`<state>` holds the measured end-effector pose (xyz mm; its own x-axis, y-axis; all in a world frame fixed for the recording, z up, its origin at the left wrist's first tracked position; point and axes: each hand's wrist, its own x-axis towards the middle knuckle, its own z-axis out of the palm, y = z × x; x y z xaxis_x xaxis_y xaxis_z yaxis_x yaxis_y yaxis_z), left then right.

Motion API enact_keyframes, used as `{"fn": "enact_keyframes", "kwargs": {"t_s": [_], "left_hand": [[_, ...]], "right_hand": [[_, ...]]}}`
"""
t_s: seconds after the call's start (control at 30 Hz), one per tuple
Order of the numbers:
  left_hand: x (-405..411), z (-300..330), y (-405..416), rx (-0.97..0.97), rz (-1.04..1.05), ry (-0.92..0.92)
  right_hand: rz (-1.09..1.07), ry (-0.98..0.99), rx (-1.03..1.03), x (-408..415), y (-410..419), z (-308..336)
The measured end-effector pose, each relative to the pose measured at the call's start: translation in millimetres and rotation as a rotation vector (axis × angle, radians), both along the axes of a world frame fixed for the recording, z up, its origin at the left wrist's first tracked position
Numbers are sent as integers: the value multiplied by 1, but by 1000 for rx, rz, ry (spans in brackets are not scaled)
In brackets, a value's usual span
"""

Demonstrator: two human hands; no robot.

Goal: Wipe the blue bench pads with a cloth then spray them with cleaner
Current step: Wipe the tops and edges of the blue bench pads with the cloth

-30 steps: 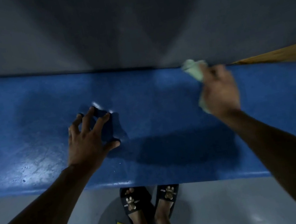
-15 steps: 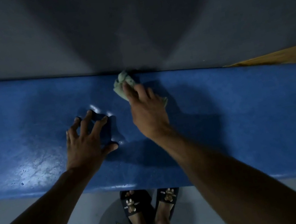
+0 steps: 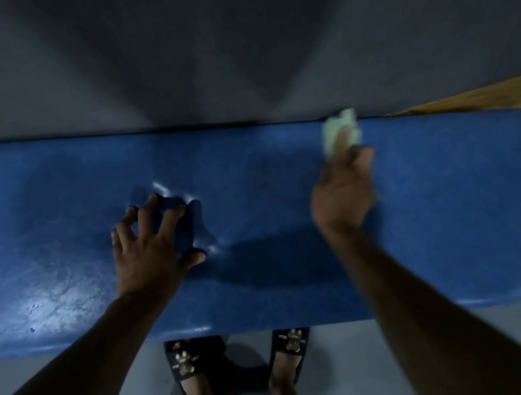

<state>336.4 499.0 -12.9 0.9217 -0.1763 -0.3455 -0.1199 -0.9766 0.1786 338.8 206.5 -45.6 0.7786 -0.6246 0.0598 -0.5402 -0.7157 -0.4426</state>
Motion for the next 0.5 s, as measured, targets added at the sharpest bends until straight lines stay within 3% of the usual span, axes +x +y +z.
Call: {"fn": "enact_keyframes", "kwargs": {"t_s": [0.13, 0.2, 0.27, 0.33, 0.5], "left_hand": [[0, -1, 2, 27, -14, -15], [1, -1, 3, 22, -31, -14], [1, -1, 3, 19, -34, -14], [1, 0, 4, 23, -34, -9], [6, 2, 4, 68, -46, 25]], "right_hand": [[586, 24, 2, -30, 115, 9], [846, -5, -61, -38, 109, 5], [919, -8, -131, -35, 70, 8], [785, 42, -124, -34, 18, 12], [68, 202, -116, -52, -75, 22]]}}
